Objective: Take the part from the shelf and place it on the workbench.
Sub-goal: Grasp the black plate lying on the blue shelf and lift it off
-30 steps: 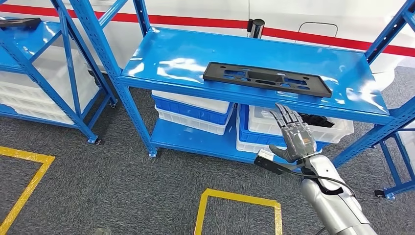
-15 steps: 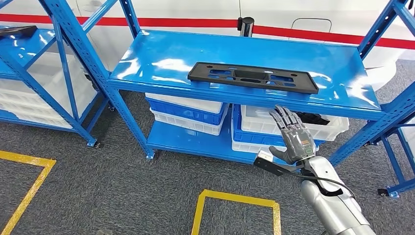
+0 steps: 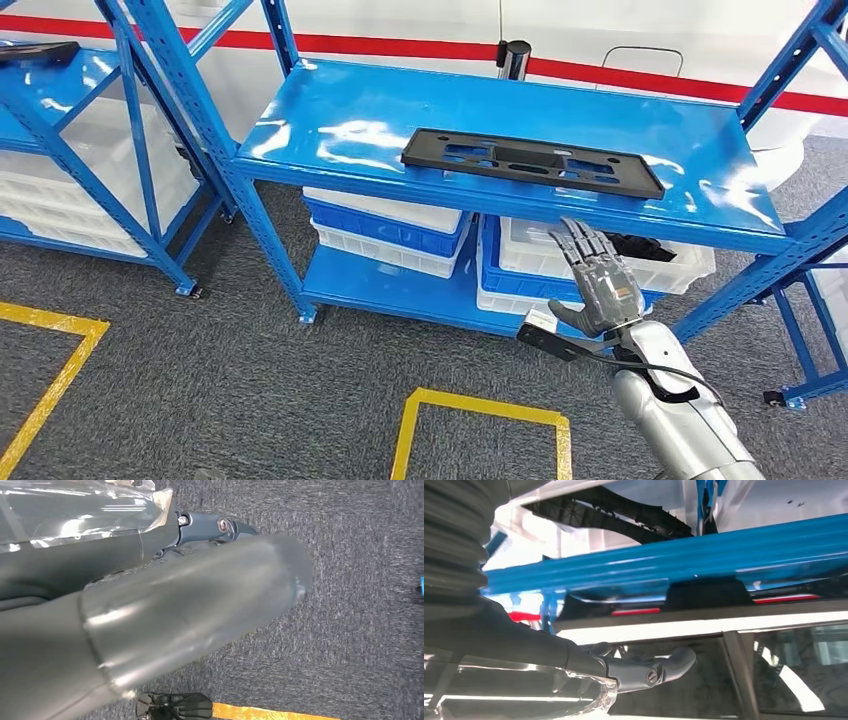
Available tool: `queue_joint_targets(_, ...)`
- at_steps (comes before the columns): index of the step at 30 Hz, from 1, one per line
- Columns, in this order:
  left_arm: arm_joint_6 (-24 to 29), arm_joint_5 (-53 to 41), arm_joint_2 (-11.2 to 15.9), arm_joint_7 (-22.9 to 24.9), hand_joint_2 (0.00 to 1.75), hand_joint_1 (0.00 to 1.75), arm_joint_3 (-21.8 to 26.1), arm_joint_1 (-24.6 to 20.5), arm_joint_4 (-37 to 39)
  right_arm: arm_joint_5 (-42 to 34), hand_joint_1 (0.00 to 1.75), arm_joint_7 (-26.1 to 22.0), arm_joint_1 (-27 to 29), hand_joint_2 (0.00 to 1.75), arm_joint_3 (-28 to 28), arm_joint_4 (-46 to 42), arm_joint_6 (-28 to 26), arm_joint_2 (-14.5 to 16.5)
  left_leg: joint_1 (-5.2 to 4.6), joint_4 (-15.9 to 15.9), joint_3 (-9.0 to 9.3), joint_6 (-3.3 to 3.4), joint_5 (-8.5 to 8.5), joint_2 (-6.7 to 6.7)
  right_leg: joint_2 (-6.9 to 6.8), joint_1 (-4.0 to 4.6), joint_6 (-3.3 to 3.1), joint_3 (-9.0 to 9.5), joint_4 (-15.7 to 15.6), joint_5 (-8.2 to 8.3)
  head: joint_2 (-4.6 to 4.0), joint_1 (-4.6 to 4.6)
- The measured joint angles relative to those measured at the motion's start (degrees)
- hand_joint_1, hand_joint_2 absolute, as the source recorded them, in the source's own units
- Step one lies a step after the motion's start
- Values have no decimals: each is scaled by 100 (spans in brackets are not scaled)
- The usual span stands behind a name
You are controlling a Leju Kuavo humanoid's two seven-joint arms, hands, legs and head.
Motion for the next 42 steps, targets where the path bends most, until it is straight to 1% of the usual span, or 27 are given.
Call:
queue_joint_targets(1,0,-1,-2,-7,0,0,0,0,1,0,0,7,5,175,-1,-3,0,-7,-37,26,-12,-6,-14,-10,-3,0,-9,2,-16,16,0,2)
queue_joint_targets(2,0,-1,-2,-9,0,0,1,3,1,1,0,13,11,175,-3,-8,-1,-15,-68,59,-30,-15,-31,-18,-3,2,-13,23,-73,67,0,2)
queue_joint_targets(3,0,-1,-3,-11,0,0,1,6,2,1,0,16,22,175,-5,-14,-1,-20,-87,79,-40,2,-33,-20,-5,-1,7,29,-118,113,0,-8)
queue_joint_targets(4,0,-3,-4,-14,0,0,2,7,2,1,0,19,33,175,-7,-17,-2,-19,-95,79,-51,13,-24,-23,-6,-4,16,27,-117,106,0,-15)
queue_joint_targets(13,-1,-26,-8,-14,0,0,2,12,2,31,0,9,21,175,-12,-52,9,-21,-101,85,-65,26,-21,-26,-5,-9,43,39,-156,131,0,-11)
queue_joint_targets(22,-3,-28,-11,-61,0,0,2,11,2,-110,0,-119,-177,175,-7,-13,8,-44,-99,86,-66,28,-23,-27,-6,-7,44,32,-157,131,0,-13)
queue_joint_targets(29,-77,-77,-16,-55,0,0,0,12,8,-235,0,-123,-176,175,5,-11,-6,-165,-93,85,-66,28,-23,-24,-6,-6,44,29,-157,130,0,-13)
queue_joint_targets(42,-136,-119,-15,-46,0,0,0,11,45,-327,0,-79,-164,175,51,-21,-173,-158,-94,85,-68,28,-23,-26,-6,-5,44,30,-156,130,0,-13)
